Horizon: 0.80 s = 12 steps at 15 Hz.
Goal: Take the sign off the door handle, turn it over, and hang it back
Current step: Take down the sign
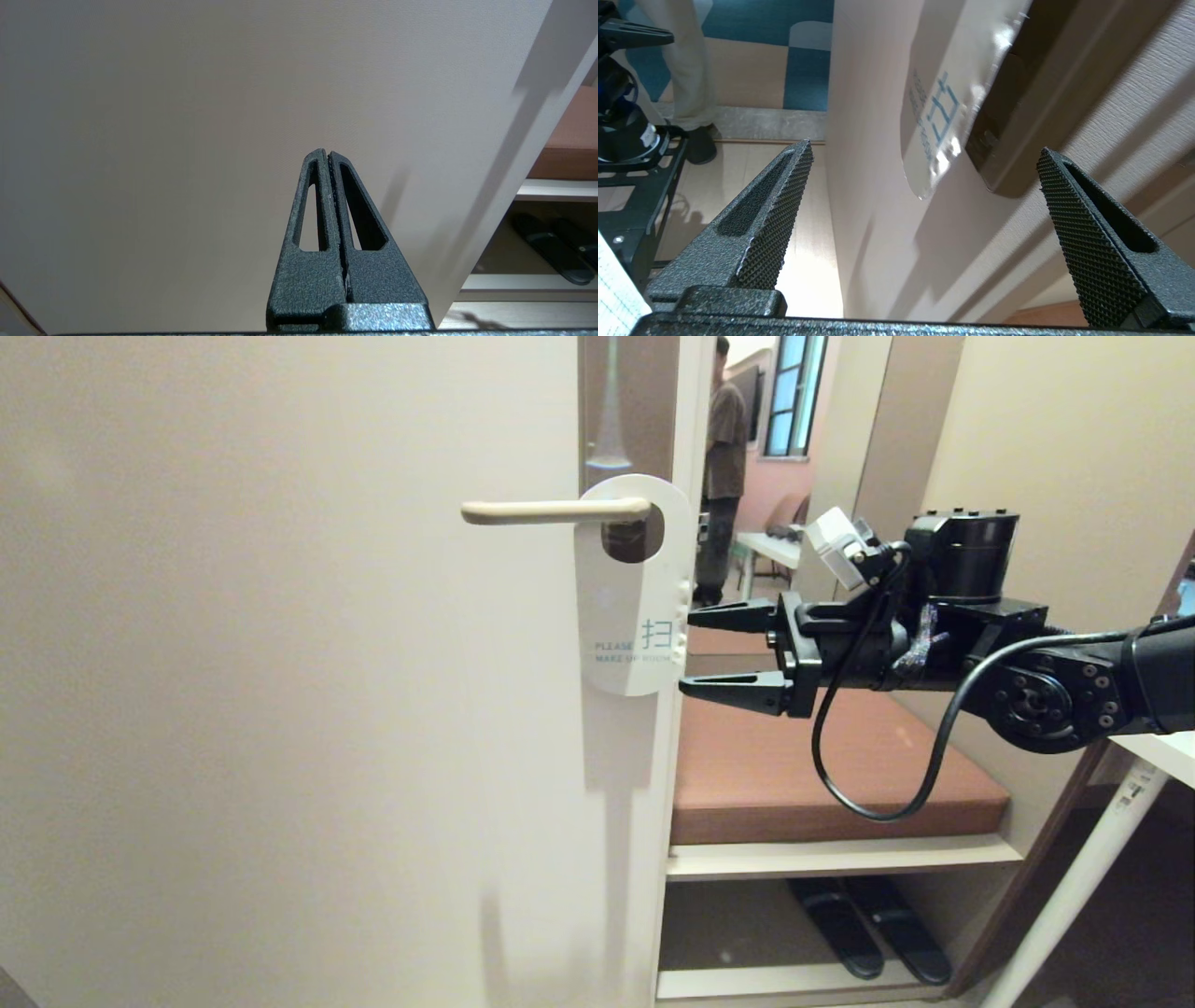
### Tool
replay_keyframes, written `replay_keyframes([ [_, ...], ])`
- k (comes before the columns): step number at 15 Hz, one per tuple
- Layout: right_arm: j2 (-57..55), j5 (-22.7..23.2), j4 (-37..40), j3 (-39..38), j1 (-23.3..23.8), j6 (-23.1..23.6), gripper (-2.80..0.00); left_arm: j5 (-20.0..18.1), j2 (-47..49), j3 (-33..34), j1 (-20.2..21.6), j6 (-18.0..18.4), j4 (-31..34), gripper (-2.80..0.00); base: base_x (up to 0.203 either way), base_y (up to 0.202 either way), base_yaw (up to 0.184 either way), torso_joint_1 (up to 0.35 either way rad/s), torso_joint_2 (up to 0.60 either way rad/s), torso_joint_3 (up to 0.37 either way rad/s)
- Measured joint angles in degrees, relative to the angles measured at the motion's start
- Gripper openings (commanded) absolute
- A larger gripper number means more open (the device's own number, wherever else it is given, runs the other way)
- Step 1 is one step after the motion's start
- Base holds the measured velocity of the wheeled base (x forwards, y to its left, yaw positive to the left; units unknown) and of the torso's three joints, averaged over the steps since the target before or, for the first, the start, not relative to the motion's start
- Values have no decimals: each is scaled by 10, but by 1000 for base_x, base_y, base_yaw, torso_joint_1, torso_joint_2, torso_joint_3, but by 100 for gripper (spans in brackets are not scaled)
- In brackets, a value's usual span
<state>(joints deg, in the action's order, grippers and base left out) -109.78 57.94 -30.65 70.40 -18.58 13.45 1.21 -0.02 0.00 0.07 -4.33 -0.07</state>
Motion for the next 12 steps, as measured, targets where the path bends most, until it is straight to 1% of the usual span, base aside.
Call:
replay_keyframes([
  [12, -23, -1, 1, 38, -22, -2, 0, 0, 0, 0, 0, 0, 0, -280, 0, 0, 0, 0, 0, 0],
])
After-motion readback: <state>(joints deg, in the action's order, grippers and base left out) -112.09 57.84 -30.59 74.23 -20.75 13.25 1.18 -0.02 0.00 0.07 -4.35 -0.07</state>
